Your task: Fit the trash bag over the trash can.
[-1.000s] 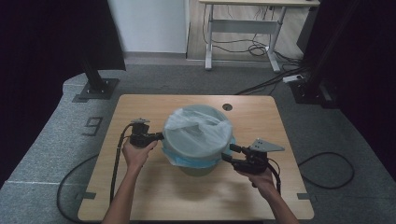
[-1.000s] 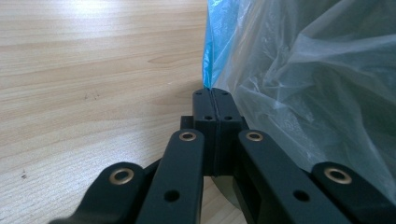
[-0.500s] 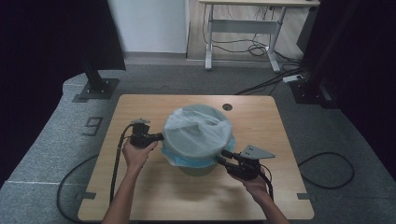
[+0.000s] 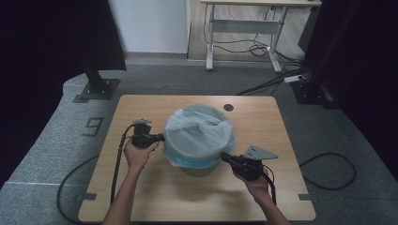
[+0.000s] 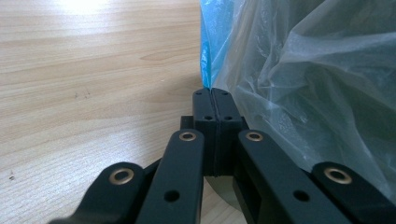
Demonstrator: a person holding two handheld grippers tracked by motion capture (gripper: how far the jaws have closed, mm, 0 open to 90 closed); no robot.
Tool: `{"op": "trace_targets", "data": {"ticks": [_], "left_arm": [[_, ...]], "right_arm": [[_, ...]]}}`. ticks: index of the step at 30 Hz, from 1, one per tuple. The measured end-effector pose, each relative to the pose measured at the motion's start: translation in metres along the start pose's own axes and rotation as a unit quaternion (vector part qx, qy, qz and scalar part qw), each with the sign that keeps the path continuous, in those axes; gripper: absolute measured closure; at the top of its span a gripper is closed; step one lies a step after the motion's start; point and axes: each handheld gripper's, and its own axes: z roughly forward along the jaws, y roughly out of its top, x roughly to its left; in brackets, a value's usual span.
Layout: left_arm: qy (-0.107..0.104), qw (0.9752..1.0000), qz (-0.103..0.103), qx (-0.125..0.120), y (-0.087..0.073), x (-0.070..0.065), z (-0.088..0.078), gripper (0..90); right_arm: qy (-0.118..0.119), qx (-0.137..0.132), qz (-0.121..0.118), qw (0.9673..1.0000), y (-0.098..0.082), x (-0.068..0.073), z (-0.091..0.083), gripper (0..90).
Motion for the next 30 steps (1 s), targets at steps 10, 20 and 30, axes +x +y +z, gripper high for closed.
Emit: {"op": "trace_targets", "data": {"ticks": [10, 20, 30], "left_arm": [[0.002, 1.0000, 0.000, 0.005, -0.002, 0.001, 0.003, 90.0], [-0.005, 0.9997, -0.007, 0.022, -0.013, 0.004, 0.019, 90.0], [-0.009, 0.9993, -0.013, 0.033, -0.020, 0.005, 0.034, 90.0]], "right_arm": [[0.009, 0.033, -0.003, 0.9994, -0.018, -0.006, 0.007, 89.6], [0.015, 0.084, -0.002, 0.9964, -0.041, -0.014, 0.024, 89.6], [-0.006, 0.124, -0.013, 0.9921, -0.056, -0.025, 0.028, 89.5]]}}
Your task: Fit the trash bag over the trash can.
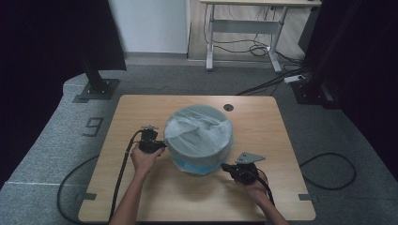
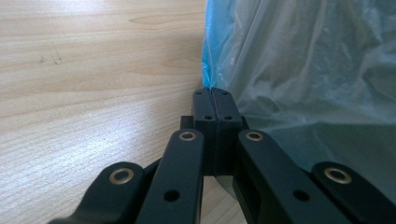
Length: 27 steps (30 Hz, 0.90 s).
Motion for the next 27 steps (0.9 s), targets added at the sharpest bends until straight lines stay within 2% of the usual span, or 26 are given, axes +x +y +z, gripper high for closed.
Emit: {"op": "trace_targets", "data": {"ticks": [3, 5, 8, 10, 12, 15, 17, 19, 23, 27], "left_arm": [[0.009, 0.9998, 0.008, -0.014, 0.001, -0.002, -0.008, 88.6], [0.017, 0.9993, 0.013, -0.032, 0.002, -0.002, -0.018, 76.1], [0.039, 0.9971, 0.026, -0.060, 0.002, -0.004, -0.037, 54.8], [0.051, 0.9956, 0.035, -0.070, 0.001, -0.006, -0.051, 46.3], [0.055, 0.9945, 0.042, -0.078, 0.000, -0.008, -0.065, 40.6], [0.041, 0.9946, 0.055, -0.078, 0.002, -0.012, -0.082, 36.4], [0.038, 0.9933, 0.068, -0.086, 0.005, -0.017, -0.092, 33.5], [0.027, 0.9917, 0.082, -0.096, 0.009, -0.024, -0.102, 30.6], [0.007, 0.9880, 0.114, -0.104, 0.017, -0.039, -0.113, 25.6], [-0.013, 0.9861, 0.131, -0.102, 0.019, -0.045, -0.116, 20.6]], "right_arm": [[-0.002, -0.011, 0.004, 0.9999, -0.001, -0.002, -0.005, 89.3], [-0.006, -0.035, 0.001, 0.9994, 0.001, -0.002, -0.013, 87.2], [-0.018, -0.067, 0.006, 0.9976, 0.003, -0.003, -0.024, 65.8], [-0.025, -0.084, 0.016, 0.9960, 0.002, -0.005, -0.032, 58.5], [-0.034, -0.095, 0.025, 0.9946, -0.001, -0.010, -0.039, 51.5], [-0.039, -0.102, 0.046, 0.9930, -0.007, -0.018, -0.048, 44.1], [-0.044, -0.105, 0.054, 0.9920, -0.010, -0.022, -0.052, 40.5], [-0.047, -0.108, 0.060, 0.9913, -0.013, -0.025, -0.056, 37.9], [-0.046, -0.110, 0.065, 0.9908, -0.017, -0.029, -0.061, 35.2], [-0.046, -0.105, 0.073, 0.9906, -0.020, -0.033, -0.063, 33.3]]}}
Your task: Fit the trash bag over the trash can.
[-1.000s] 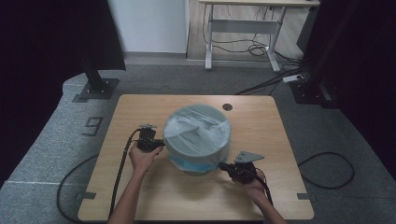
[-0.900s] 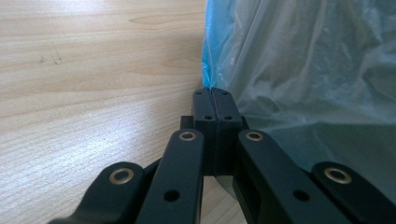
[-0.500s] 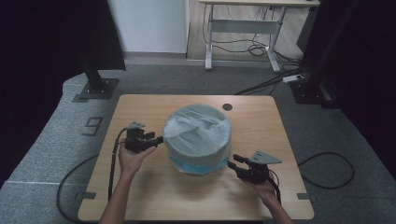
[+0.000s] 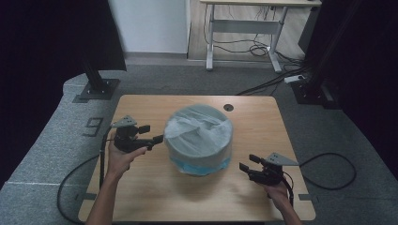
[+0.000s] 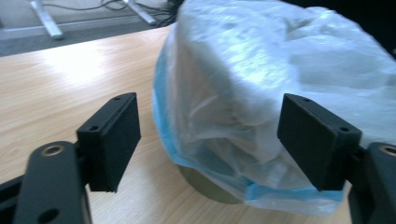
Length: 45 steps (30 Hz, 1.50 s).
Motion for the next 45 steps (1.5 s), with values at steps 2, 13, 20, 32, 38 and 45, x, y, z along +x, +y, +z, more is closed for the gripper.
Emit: {"op": "trace_targets", "data": {"ticks": [2, 13, 20, 32, 38, 45], "left_arm": [[-0.005, 1.0000, 0.006, 0.000, 0.003, -0.001, 0.000, 19.6], [-0.039, 0.9977, 0.054, 0.005, 0.037, -0.021, 0.005, 23.6], [-0.060, 0.9963, 0.057, 0.023, 0.057, -0.029, 0.025, 27.4], [-0.073, 0.9938, 0.050, 0.067, 0.081, -0.036, 0.058, 35.5], [-0.067, 0.9886, 0.055, 0.123, 0.096, -0.040, 0.091, 38.7], [-0.064, 0.9877, 0.043, 0.136, 0.106, -0.036, 0.105, 38.2]], "right_arm": [[-0.003, 0.002, 0.006, 1.0000, 0.000, -0.002, 0.000, 32.3], [-0.012, 0.012, 0.005, 0.9998, -0.001, -0.002, 0.001, 31.7], [-0.014, 0.010, 0.005, 0.9998, -0.001, -0.002, -0.001, 31.7], [-0.018, 0.011, 0.009, 0.9997, -0.001, -0.002, -0.003, 31.8], [-0.013, 0.013, 0.002, 0.9998, 0.000, 0.002, -0.002, 31.7], [-0.015, 0.012, 0.004, 0.9998, -0.001, 0.000, -0.005, 31.7]]}}
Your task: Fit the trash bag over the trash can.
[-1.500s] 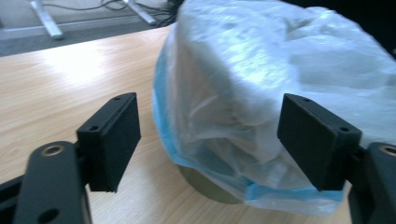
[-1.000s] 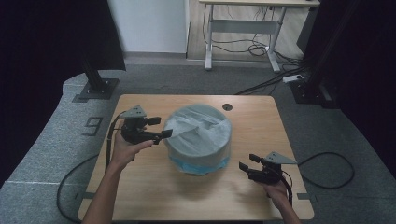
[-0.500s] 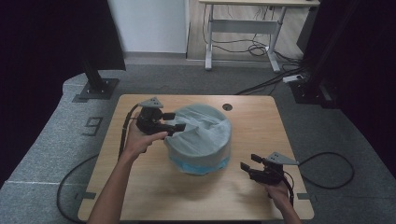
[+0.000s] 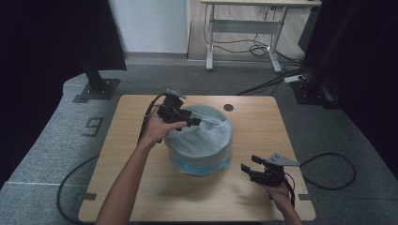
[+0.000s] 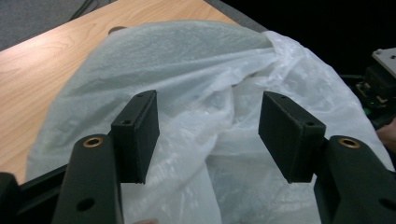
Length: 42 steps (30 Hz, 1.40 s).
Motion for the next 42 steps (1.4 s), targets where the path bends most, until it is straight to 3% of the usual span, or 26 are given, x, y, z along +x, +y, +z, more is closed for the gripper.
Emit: {"op": "trace_targets", "data": {"ticks": [7, 14, 20, 25, 36, 39, 42], "left_arm": [[-0.001, 0.9999, 0.008, 0.011, 0.017, -0.007, 0.010, 38.2], [-0.001, 0.9982, 0.018, 0.058, 0.027, -0.011, 0.034, 37.8], [0.000, 0.9933, 0.026, 0.112, 0.028, -0.014, 0.055, 36.4], [0.003, 0.9914, 0.026, 0.129, 0.030, -0.016, 0.065, 36.6], [0.009, 0.9839, 0.033, 0.176, 0.031, -0.020, 0.087, 35.7], [0.011, 0.9842, 0.035, 0.173, 0.031, -0.021, 0.087, 35.1], [0.008, 0.9889, 0.035, 0.144, 0.034, -0.023, 0.076, 35.0]], "right_arm": [[-0.001, -0.003, -0.001, 1.0000, 0.001, 0.000, -0.001, 31.8], [0.000, -0.003, -0.001, 1.0000, 0.001, 0.000, -0.003, 31.8], [0.000, -0.004, 0.001, 1.0000, 0.001, -0.001, -0.004, 31.9], [0.001, -0.005, 0.001, 1.0000, 0.002, -0.002, -0.005, 31.9], [0.003, -0.004, 0.000, 1.0000, 0.002, -0.001, -0.004, 32.0], [0.003, -0.003, 0.000, 1.0000, 0.001, -0.001, -0.004, 32.0], [0.002, -0.004, 0.000, 1.0000, 0.001, -0.002, -0.004, 32.0]]}}
